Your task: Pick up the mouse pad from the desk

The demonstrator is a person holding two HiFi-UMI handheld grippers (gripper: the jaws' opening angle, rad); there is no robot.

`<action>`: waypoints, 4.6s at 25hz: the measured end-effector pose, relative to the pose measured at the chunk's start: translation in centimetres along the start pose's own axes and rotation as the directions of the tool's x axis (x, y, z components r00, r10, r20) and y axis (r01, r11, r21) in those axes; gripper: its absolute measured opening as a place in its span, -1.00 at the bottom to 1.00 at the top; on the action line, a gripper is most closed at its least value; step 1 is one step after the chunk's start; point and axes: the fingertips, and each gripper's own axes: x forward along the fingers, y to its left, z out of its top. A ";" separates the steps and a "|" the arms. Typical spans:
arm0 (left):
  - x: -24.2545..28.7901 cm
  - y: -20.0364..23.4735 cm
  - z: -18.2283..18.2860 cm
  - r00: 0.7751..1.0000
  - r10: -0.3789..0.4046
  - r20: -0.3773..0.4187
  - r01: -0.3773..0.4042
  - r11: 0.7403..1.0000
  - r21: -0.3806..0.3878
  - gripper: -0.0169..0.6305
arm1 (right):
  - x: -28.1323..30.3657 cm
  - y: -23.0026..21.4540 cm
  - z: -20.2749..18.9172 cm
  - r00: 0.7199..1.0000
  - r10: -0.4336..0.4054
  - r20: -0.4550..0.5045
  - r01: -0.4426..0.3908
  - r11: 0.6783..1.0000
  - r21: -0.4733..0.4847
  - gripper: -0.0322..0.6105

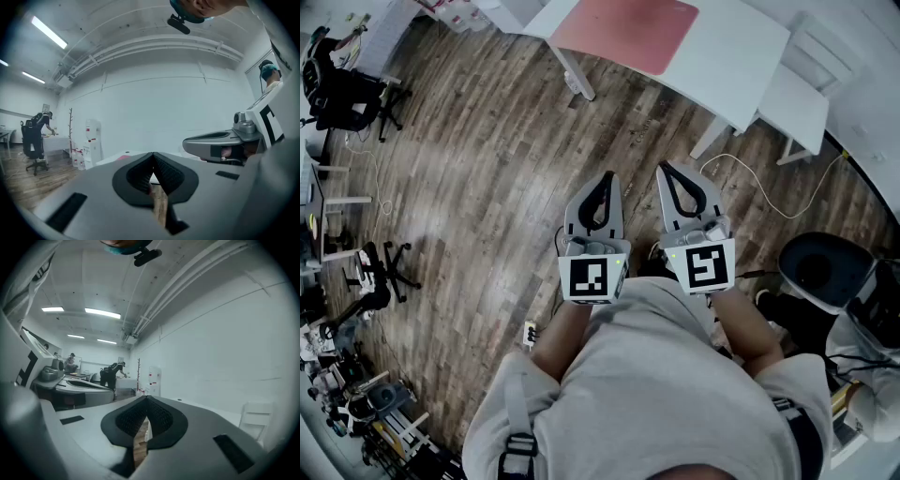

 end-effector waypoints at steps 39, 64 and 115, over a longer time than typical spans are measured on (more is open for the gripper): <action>9.4 25.6 -11.8 0.956 -0.192 -0.222 0.147 0.968 -0.203 -0.91 | 25.7 8.8 -4.4 0.963 -0.013 -0.268 -0.005 0.998 -0.065 -0.77; 36.6 35.2 -16.3 0.883 -0.110 -0.457 0.151 0.987 0.053 -0.91 | 46.7 -7.7 -6.4 0.936 0.069 -0.346 -0.071 0.997 0.009 -0.77; 54.0 31.2 -26.0 0.634 -0.527 -0.566 0.647 -0.040 0.762 -0.86 | 50.8 -16.9 -10.6 0.656 -0.457 -0.601 0.656 0.739 0.154 -0.77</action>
